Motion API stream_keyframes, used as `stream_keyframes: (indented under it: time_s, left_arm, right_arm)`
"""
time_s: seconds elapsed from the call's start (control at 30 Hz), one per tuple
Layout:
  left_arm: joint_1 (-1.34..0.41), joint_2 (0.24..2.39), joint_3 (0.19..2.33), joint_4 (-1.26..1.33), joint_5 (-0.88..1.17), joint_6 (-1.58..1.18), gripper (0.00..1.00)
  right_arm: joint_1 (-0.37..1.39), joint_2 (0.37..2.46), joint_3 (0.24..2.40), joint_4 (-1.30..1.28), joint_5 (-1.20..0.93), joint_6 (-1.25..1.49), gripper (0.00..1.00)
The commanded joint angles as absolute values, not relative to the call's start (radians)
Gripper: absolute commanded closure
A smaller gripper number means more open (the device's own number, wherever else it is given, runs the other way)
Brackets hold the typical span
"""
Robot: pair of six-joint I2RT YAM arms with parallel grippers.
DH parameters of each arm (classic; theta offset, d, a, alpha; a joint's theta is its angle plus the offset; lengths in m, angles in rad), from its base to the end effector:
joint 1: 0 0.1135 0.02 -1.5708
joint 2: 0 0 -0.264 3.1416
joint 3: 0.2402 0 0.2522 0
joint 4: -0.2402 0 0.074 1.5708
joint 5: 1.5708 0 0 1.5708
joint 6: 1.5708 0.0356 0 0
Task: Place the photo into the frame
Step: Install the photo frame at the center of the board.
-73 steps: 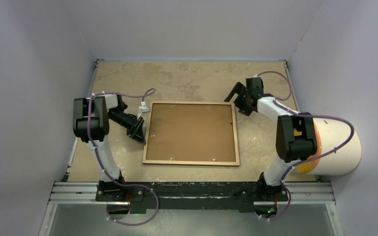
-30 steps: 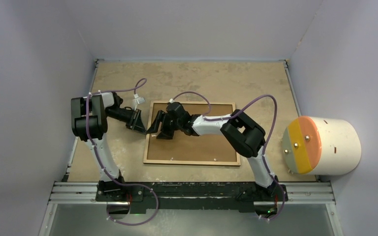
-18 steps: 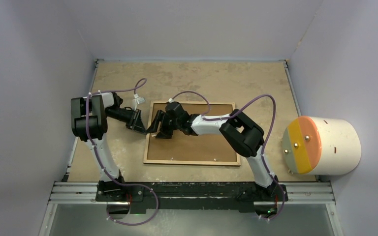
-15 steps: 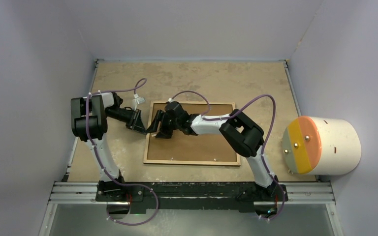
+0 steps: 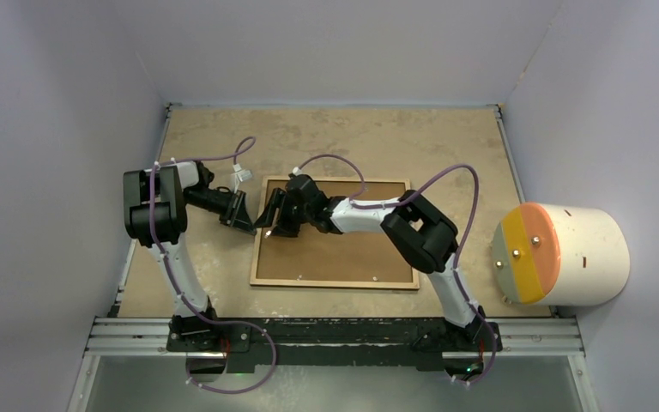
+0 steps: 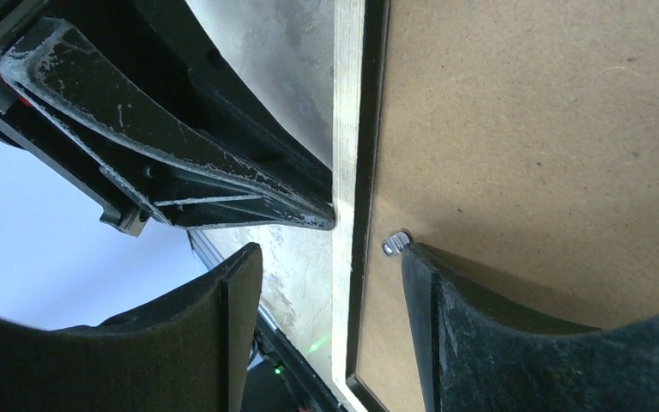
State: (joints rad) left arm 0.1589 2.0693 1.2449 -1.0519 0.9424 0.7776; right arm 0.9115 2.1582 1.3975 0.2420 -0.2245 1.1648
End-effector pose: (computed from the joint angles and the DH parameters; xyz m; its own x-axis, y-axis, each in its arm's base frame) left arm 0.3285 0.0235 0.1157 -0.9048 0.2727 -0.3269 0.4232 0.4920 -0.7608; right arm 0.2875 0.3839 0.1539 -0.9367 0.2535 -0.2416 -0.0721 0.5355 0.8415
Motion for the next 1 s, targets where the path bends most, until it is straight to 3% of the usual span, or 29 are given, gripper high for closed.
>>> stream_keyframes:
  time_s: [0.0,0.97]
  left_arm:
    - [0.150,2.071,1.212,-0.976,0.879,0.842,0.84]
    - [0.150,2.073,1.213,-0.988,0.886,0.861,0.86]
  right_arm:
    - [0.914,2.185,1.432,0.250,-0.216,1.147,0.37]
    - [0.916,2.233,1.463,0.284,-0.333,1.192,0.42]
